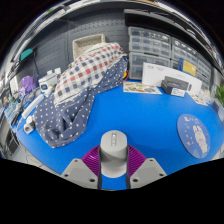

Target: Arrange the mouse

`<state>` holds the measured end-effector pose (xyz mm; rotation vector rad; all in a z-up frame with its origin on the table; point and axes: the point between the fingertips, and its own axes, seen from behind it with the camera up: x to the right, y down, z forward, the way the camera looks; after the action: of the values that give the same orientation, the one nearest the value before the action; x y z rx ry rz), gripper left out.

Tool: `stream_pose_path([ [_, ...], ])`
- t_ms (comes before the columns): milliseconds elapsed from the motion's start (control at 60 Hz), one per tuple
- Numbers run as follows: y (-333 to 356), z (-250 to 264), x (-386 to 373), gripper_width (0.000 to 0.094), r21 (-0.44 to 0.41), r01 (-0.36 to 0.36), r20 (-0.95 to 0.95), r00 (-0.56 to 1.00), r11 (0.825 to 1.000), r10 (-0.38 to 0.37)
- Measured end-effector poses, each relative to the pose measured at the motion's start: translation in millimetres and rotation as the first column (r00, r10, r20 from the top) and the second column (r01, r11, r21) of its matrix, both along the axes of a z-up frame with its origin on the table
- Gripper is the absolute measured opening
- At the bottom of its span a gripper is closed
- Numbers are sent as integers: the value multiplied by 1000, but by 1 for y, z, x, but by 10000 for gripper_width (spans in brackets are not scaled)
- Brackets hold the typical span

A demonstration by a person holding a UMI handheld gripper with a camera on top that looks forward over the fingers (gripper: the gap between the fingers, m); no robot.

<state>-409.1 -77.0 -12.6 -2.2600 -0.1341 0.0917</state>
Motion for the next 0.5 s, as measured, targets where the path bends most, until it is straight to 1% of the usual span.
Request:
stream_pose_path([
  [50,2,3,1,332,-10,-25,3,1000,1000,25],
  [100,8,16,5,332,4,-50,-5,999,999,50],
  [183,28,62,23,331,75,-54,-26,998,996,56],
  [217,37,85,34,333,114,-44,-26,999,993,47],
  [317,58,158,77,333,222,-37,-43,998,974,48],
  [383,67,200,114,335,284,-24,-38,999,959,36],
  [450,73,228,154,335,323,-2,-46,999,947,18],
  [500,78,238,181,334,339,13,-53,999,941,5],
])
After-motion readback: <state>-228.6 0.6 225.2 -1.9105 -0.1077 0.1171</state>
